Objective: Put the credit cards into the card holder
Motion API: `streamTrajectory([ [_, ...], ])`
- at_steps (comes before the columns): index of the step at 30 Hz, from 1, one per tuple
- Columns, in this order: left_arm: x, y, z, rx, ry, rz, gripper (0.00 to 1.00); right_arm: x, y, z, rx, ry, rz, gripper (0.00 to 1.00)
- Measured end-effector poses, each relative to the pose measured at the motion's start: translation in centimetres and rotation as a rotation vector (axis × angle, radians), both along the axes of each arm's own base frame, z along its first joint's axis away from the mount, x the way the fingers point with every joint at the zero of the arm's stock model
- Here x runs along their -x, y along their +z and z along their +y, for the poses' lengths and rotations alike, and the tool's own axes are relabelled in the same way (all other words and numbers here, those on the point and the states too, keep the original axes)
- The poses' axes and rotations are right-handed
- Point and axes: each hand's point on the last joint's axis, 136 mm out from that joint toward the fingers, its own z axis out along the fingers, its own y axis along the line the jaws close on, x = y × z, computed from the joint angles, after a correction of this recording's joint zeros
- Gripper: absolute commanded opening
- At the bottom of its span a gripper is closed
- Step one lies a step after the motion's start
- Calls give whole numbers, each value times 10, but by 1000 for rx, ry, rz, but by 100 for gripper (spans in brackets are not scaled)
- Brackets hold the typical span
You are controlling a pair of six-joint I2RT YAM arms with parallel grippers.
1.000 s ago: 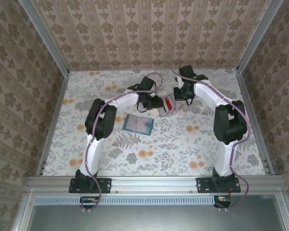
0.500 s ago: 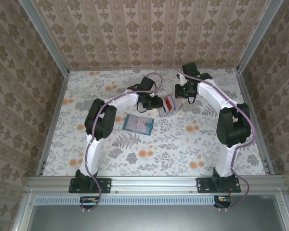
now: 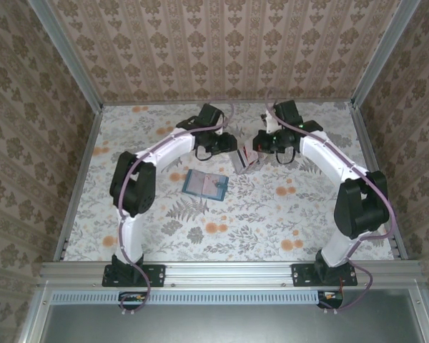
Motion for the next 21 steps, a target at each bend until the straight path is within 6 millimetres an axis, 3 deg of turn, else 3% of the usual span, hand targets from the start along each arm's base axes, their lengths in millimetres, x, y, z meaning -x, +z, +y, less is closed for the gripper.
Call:
streamTrajectory([
  [4,5,2,44,-26,58,4,39,24,-15,42,-62,66,45,1],
  [8,17,-26,101,-99,144,60,39,48,-36,92,-72,159,95,1],
  [13,56,-69,166,-192,243,172,38,66,-71,139,-23,236,157,0],
  [16,74,-85,179,-221,256,212,38,63,-80,157,-4,244,160,0],
  [21,86,-98,182,-231,252,234,38,51,-81,175,31,236,120,0],
])
